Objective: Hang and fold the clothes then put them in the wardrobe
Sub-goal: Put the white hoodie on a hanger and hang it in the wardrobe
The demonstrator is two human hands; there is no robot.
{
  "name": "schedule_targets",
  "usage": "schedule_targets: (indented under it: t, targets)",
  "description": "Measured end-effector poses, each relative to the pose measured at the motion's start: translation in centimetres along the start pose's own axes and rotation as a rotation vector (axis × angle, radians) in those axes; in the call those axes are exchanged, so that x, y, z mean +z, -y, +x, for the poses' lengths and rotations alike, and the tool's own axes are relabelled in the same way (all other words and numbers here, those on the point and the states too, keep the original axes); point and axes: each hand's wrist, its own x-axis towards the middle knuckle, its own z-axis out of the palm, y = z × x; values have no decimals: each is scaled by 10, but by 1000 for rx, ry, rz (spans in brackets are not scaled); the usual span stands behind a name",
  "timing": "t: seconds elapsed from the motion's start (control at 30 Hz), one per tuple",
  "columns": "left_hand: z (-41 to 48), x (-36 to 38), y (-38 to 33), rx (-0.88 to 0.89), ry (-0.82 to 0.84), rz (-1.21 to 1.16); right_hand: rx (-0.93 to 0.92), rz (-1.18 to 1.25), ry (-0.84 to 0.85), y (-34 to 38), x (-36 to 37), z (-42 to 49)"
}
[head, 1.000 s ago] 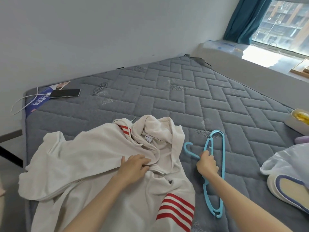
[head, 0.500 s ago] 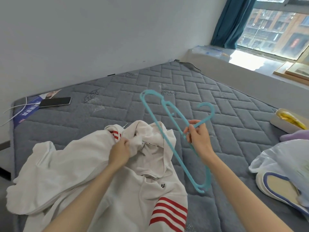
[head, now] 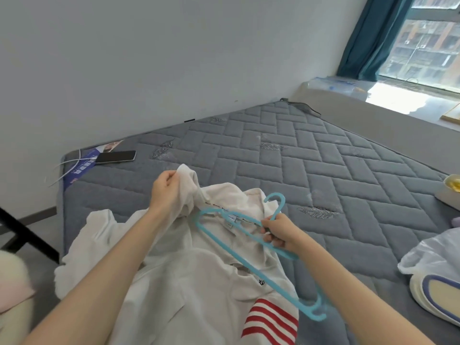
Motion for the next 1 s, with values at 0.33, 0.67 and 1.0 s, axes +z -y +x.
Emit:
schedule_targets:
  t: [0.33, 0.67, 1.0]
  targets:
    - [-22, -30, -2, 102, 325, 12, 323, 547, 241, 39, 83, 64]
    - [-25, -32, 35, 153, 402, 278, -240, 295, -235, 36, 93, 118]
    - [-58, -9, 89, 507, 455, 906, -35, 305, -131, 20, 86, 137]
